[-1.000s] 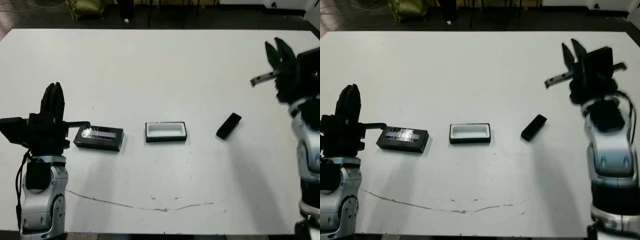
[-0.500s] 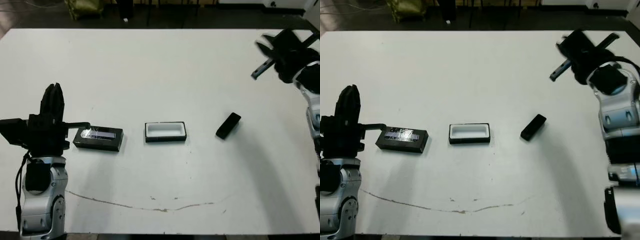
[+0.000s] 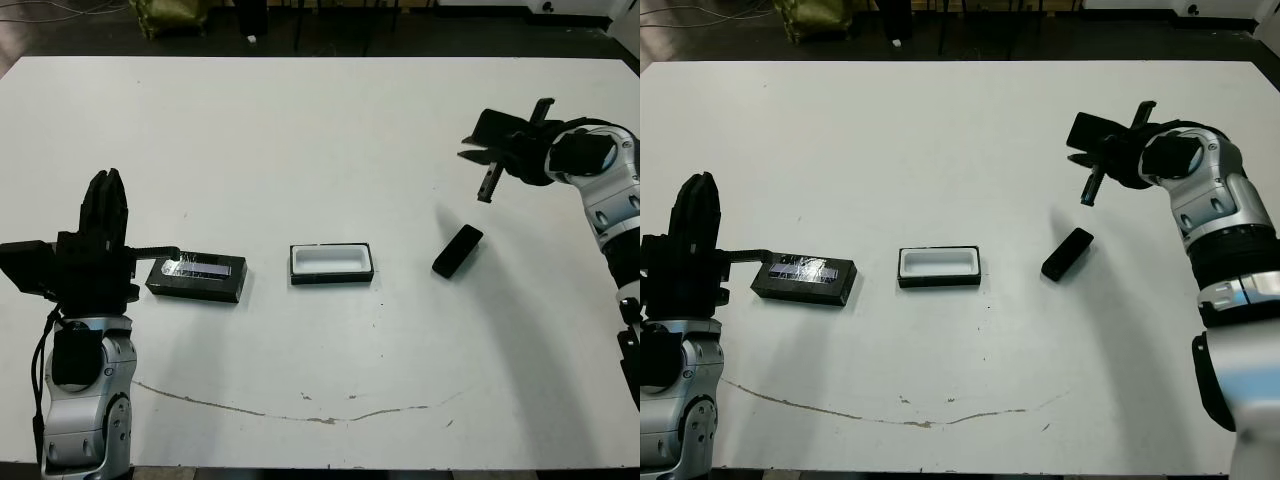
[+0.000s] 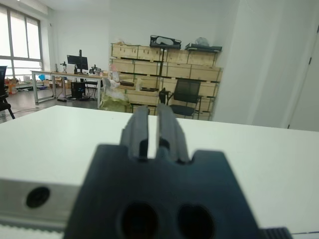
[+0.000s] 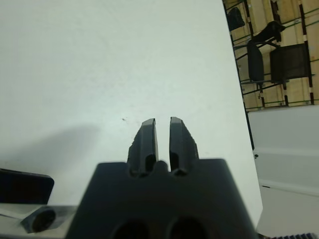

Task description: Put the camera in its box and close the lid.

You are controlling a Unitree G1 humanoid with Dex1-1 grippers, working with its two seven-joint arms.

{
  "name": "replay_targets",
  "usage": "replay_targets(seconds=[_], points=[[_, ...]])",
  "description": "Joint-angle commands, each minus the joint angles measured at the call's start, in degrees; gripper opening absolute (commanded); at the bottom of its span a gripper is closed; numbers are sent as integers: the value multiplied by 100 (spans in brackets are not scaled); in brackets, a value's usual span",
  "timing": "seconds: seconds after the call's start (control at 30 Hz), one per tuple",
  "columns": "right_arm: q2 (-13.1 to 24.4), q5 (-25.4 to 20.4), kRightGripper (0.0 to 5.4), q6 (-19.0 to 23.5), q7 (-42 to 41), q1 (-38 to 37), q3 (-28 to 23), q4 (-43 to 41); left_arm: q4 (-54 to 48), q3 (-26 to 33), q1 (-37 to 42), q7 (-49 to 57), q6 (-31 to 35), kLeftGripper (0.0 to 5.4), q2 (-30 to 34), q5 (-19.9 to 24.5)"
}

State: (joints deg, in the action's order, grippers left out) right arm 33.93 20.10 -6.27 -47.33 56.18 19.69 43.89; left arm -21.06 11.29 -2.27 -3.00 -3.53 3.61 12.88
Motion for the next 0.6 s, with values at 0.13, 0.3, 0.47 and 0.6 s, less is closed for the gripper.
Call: replay_targets(seconds=[0.13, 0.3, 0.47, 0.6], points=[[-31, 66, 0, 196, -420, -167, 135, -73, 37, 18, -116, -58, 101, 3, -19, 194], [26, 105, 0, 211, -549, -415, 158, -341, 81, -3, -151, -15, -27, 3, 7, -43], [23, 202, 0, 233, -567, -534, 204, -380, 163, 12, -139, -97, -130, 3, 10, -25], [-23, 243, 0, 377, -580, -604, 231, -339, 172, 11, -162, -53, -176, 3, 2, -142]])
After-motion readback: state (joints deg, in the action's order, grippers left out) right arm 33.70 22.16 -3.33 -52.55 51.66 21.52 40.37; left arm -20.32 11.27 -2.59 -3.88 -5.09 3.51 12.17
